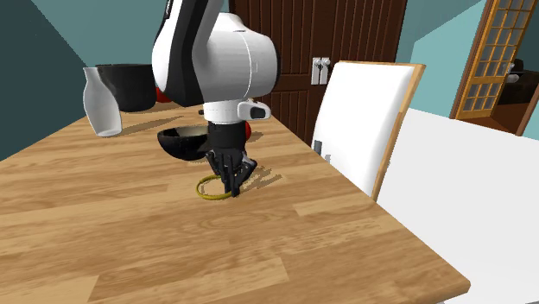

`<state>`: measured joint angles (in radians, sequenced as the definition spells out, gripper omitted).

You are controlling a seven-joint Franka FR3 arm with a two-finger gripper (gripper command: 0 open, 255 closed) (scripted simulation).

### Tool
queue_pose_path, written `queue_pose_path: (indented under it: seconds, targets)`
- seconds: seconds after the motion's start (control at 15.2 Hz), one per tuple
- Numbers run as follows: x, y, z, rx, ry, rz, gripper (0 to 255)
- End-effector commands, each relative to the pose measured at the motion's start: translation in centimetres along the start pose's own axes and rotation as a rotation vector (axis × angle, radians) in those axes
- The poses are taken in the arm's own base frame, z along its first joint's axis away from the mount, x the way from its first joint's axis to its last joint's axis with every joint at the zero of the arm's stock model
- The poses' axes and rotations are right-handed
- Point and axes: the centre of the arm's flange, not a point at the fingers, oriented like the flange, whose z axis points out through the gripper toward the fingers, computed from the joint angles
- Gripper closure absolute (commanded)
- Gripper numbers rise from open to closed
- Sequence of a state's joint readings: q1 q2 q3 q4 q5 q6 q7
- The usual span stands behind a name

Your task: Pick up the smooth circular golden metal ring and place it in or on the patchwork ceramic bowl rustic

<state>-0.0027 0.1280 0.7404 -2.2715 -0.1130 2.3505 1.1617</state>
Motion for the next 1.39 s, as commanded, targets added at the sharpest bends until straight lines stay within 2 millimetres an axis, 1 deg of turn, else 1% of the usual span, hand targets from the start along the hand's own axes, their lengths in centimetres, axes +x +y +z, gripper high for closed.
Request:
queue_pose_path:
  seconds: [0.0, 0.13, 0.26, 1.32]
  targets:
    - [0.2, 0.4, 0.6, -0.013, -0.009, 0.006, 255]
    - [0.4, 0.4, 0.5, -0.013, -0.009, 0.006, 255]
    - [-0.1, 0.5, 0.5, -0.013, -0.009, 0.006, 255]
    - [-0.2, 0.5, -7.9, -0.013, -0.009, 0.006, 255]
